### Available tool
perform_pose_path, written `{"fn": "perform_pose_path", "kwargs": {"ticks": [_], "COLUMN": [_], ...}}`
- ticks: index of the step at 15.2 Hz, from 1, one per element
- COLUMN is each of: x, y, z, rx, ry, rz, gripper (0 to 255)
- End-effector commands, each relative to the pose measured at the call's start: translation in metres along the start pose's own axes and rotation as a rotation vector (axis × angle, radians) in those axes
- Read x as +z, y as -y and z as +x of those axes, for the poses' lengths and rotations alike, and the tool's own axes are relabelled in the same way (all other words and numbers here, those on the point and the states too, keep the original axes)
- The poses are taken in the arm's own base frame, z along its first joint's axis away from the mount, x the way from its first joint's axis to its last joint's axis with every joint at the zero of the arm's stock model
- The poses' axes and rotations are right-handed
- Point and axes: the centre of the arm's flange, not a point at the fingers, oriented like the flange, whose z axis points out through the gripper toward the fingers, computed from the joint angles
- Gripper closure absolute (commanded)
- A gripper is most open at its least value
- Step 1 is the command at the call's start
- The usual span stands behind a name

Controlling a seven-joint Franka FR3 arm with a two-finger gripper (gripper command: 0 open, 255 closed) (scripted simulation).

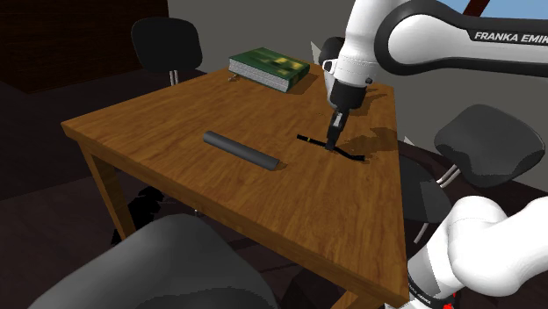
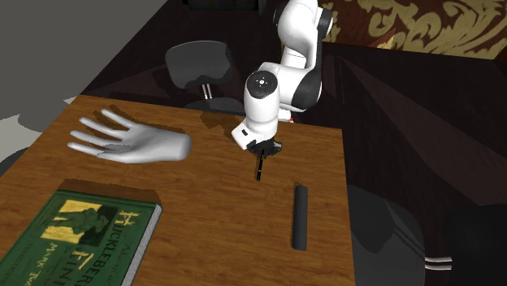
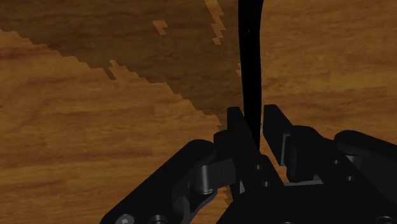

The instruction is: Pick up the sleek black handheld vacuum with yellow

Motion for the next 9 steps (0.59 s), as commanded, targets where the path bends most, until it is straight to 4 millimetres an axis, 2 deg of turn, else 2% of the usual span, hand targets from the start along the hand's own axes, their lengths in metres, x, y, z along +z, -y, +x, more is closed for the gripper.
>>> {"fn": "perform_pose_path", "kwargs": {"ticks": [1,4,9], "x": [0.000,0.000,-0.026], "y": [0.000,0.000,0.001], "z": [0.000,0.000,-0.002], "rx": [0.000,0.000,0.000], "ry": [0.000,0.000,0.000], "rz": [0.000,0.000,0.000], "gripper": [255,255,255]}}
